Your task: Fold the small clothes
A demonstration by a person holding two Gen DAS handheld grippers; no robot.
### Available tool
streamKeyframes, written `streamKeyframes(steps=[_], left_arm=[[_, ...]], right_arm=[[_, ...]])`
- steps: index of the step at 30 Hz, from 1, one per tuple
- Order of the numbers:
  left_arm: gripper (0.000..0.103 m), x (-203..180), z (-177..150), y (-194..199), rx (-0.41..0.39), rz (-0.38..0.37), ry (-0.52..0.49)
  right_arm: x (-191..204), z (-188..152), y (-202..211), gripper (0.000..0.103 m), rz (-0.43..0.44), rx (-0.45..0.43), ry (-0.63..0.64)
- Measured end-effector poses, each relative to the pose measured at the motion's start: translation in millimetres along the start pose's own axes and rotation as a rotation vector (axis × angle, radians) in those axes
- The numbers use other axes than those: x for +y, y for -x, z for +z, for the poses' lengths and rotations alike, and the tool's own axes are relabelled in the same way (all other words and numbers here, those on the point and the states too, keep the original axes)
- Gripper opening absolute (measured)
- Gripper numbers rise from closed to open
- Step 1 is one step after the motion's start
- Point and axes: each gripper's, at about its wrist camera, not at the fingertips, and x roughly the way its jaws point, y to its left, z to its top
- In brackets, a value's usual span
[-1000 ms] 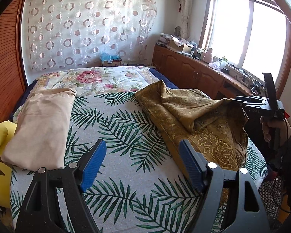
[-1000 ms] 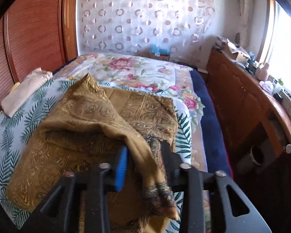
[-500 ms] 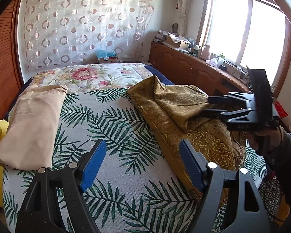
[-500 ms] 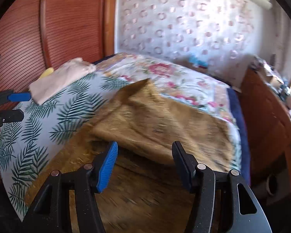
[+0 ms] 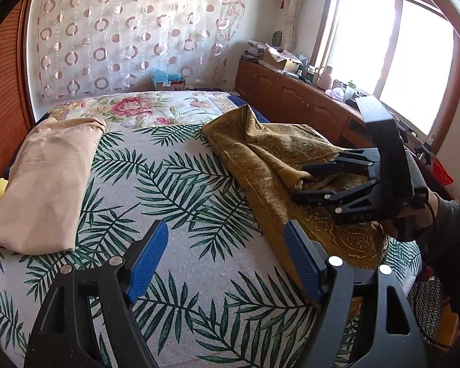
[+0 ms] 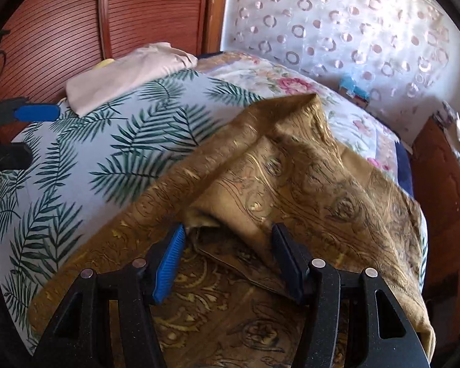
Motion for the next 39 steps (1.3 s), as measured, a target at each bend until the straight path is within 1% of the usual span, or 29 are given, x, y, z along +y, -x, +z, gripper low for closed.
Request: streamKeyframes(steps=[1, 2, 3, 4, 5, 7, 9, 13, 15, 16, 18, 20, 21, 22, 26, 29, 31, 34, 39], left_arm=[[0.078, -0.3, -0.1, -0.5, 0.002, -0.001, -0.001], [0.078, -0.8, -0.3, -0.3, 0.002, -0.001, 0.000], [0.078, -1.4, -0.4, 0.7, 0.002, -0.002, 0.000], [0.078, -1.5, -0.4, 0.3, 0.003, -0.002, 0.000], [0.078, -1.9, -0.6, 0.3, 0.003, -0.002, -0.001], [0.078, -2.5, -0.5, -0.1, 0.003, -0.003, -0.003], [0.078, -3.6, -0.5, -0.9, 0.004, -0.004, -0.003], [0.078, -5.7, -0.1, -2.7, 0.005, -0.010, -0.007], [0.078, -6.5, -0.2, -4.2, 0.008, -0.013, -0.009], [0.078, -7.8, -0.4, -4.7, 0.009, -0.015, -0.010], [0.078, -10.1, 0.4, -5.3, 0.010, -0.017, -0.014], [0.078, -12.6, -0.1, -5.1, 0.011, -0.020, -0.020], [0.078, -13.7, -0.7, -5.1, 0.012, -0.022, -0.022], [0.078, -15.1, -1.6, -5.8, 0.015, -0.024, -0.026], [0.078, -22.4, -3.7, -10.3, 0.025, -0.034, -0.038], [0.078, -29.4, -4.8, -12.7, 0.025, -0.041, -0.044], [0.078, -35.1, -5.6, -13.9, 0.025, -0.048, -0.049], [0.078, -44.7, -7.7, -16.7, 0.031, -0.059, -0.064], [0.078, -57.1, -10.0, -24.0, 0.052, -0.065, -0.083]], right_arm=[[0.2, 0.9, -0.4, 0.057, 0.005, -0.001, -0.008], [-4.0, 1.0, -0.2, 0.049, 0.009, -0.006, -0.013], [-8.4, 2.1, 0.3, 0.029, 0.015, -0.009, -0.018], [-8.8, 3.8, 1.3, 0.015, 0.027, -0.014, -0.022], [-9.5, 4.7, 2.7, 0.008, 0.022, -0.029, -0.021], [-20.8, 8.9, 18.5, 0.005, -0.028, -0.072, -0.031], [-41.0, 17.2, 34.1, 0.005, -0.066, -0.117, -0.073], [-96.8, 34.7, 51.2, 0.005, -0.212, -0.150, -0.181], [-126.8, 42.8, 50.5, 0.005, -0.314, -0.141, -0.246], [-143.7, 46.4, 47.1, 0.005, -0.381, -0.123, -0.294], [-166.9, 48.9, 41.4, 0.005, -0.440, -0.098, -0.350], [-180.8, 46.3, 41.6, 0.022, -0.493, -0.078, -0.403], [-181.0, 44.9, 43.0, 0.036, -0.493, -0.084, -0.413], [-179.9, 41.4, 46.0, 0.041, -0.475, -0.095, -0.418], [-155.3, 19.0, 57.8, 0.041, -0.429, -0.097, -0.393], [-131.8, -5.0, 67.4, 0.041, -0.390, -0.082, -0.353], [-119.1, -27.7, 75.0, 0.041, -0.367, -0.062, -0.341], [-98.9, -59.4, 83.0, 0.041, -0.321, -0.050, -0.349], [-81.0, -100.9, 94.7, 0.041, -0.272, -0.019, -0.363]])
